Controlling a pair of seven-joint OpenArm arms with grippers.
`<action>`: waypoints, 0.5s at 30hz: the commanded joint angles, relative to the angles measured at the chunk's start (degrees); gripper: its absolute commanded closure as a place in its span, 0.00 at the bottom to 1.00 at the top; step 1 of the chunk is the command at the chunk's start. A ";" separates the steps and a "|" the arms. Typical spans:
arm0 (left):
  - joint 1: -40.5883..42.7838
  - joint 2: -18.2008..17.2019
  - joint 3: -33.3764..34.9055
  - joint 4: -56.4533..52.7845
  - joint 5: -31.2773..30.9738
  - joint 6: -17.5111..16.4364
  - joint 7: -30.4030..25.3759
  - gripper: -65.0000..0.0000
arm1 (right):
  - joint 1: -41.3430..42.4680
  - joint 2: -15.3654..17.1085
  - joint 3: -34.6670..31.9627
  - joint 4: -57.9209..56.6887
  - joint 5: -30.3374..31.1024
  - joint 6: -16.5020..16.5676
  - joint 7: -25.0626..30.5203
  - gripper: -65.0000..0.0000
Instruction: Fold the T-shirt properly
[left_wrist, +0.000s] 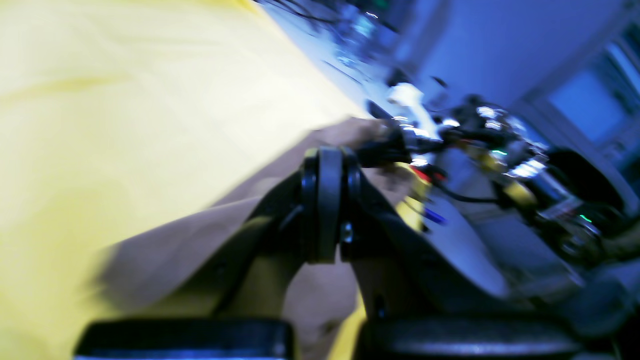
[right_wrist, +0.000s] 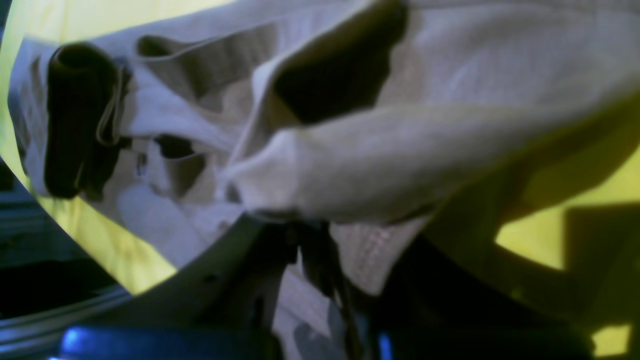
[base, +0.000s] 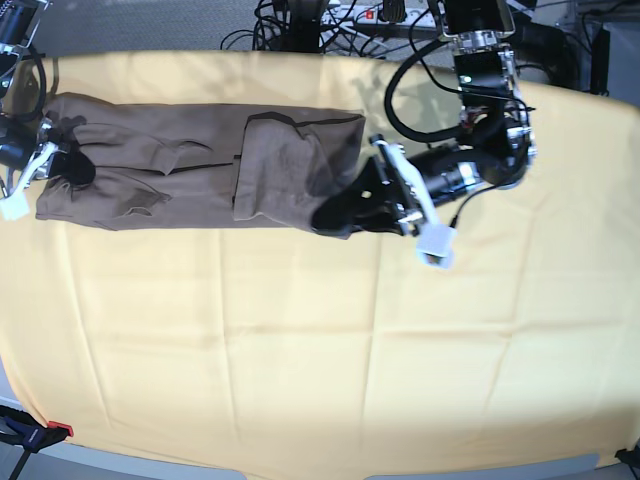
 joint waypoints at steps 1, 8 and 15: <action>-0.81 -0.31 -1.90 1.11 -1.60 -0.49 -1.05 1.00 | 0.66 1.33 0.94 2.23 2.40 0.12 0.20 1.00; 2.60 -7.87 -8.81 1.05 -1.62 -0.49 -1.31 1.00 | 0.31 -0.63 1.20 13.07 4.94 0.12 -3.50 1.00; 7.45 -14.47 -8.76 1.05 -1.60 -0.49 -1.49 1.00 | 0.33 -7.87 1.20 26.43 4.96 -1.84 -6.48 1.00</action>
